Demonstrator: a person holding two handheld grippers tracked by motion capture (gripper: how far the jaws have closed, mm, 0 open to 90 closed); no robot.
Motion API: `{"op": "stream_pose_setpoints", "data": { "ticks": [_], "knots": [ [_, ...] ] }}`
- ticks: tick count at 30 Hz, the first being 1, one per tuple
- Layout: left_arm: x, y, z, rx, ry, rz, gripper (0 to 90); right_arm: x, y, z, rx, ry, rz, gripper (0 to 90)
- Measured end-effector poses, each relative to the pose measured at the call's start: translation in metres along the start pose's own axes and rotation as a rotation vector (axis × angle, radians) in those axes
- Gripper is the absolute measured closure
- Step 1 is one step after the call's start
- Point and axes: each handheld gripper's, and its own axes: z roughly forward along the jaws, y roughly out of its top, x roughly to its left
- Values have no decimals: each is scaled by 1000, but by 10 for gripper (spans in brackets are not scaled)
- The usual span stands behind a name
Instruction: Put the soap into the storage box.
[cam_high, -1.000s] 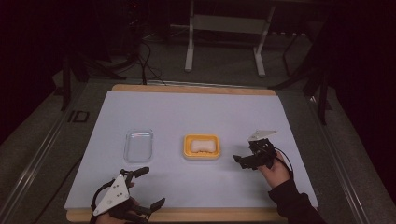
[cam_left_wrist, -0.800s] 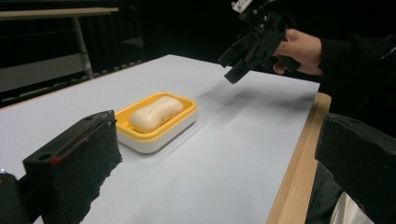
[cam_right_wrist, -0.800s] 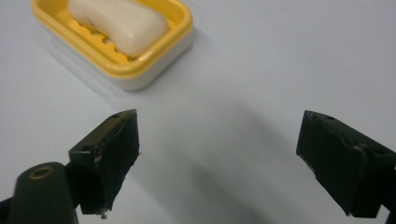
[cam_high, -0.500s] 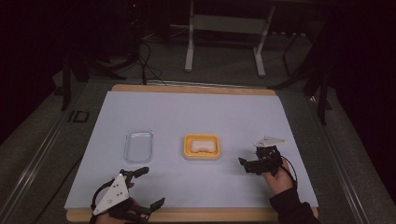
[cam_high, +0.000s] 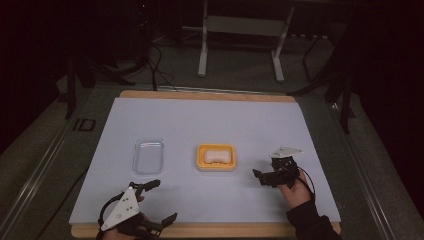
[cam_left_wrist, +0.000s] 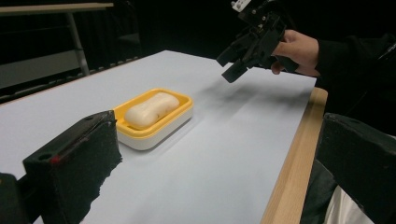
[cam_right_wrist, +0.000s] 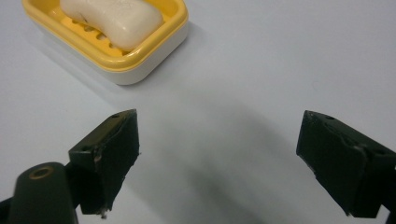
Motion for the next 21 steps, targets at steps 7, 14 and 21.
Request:
{"op": "stream_pose_setpoints", "data": {
  "ticks": [7, 14, 21],
  "knots": [
    [0, 0, 0, 7, 5, -1, 1, 2, -1, 2, 7, 21, -11, 129],
    [1, 0, -1, 4, 7, -3, 1, 3, 0, 4, 4, 38, -18, 130],
    [0, 0, -1, 6, 6, -3, 1, 3, -1, 2, -14, 53, -23, 129]
  ]
}}
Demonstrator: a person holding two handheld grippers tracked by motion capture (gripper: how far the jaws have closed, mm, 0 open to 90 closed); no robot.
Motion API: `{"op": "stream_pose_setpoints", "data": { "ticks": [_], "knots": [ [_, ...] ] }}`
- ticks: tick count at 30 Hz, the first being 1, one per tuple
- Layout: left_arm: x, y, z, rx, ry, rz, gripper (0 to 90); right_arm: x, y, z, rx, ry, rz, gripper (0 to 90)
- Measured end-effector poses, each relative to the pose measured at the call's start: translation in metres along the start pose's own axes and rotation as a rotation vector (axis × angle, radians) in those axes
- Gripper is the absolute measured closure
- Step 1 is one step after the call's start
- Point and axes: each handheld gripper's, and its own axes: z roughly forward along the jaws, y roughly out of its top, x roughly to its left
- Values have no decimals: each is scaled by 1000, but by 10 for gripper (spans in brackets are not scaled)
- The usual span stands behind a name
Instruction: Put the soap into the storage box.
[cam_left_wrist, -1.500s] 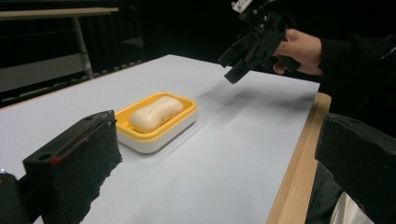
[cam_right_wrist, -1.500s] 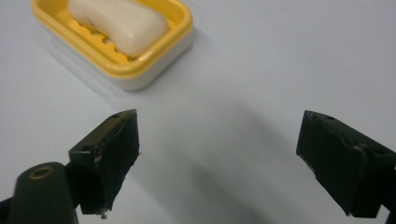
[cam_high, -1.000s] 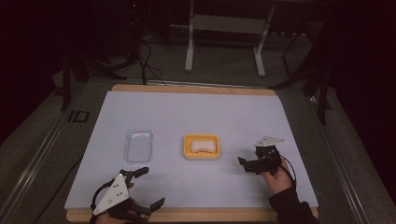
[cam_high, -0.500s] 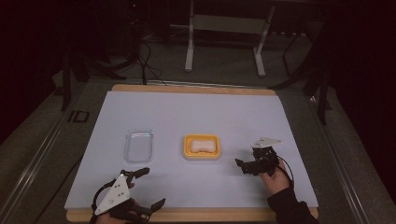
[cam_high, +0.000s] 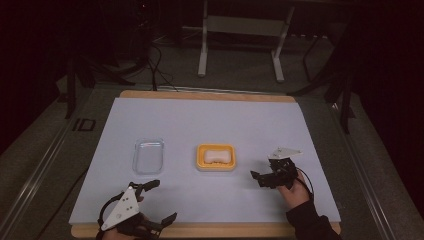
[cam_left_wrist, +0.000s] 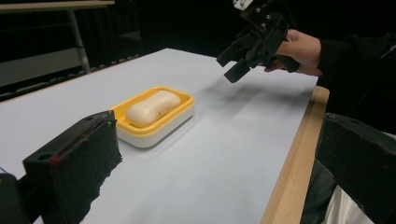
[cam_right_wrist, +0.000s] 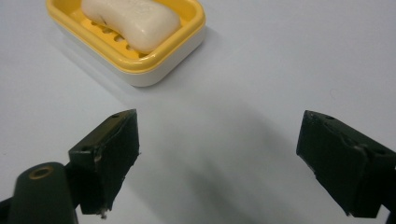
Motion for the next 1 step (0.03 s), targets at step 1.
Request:
{"op": "stream_pose_setpoints", "data": {
  "ticks": [1],
  "knots": [
    [0, 0, 0, 1, 0, 1, 1, 0, 0, 0, 0, 3, -1, 129]
  ]
}}
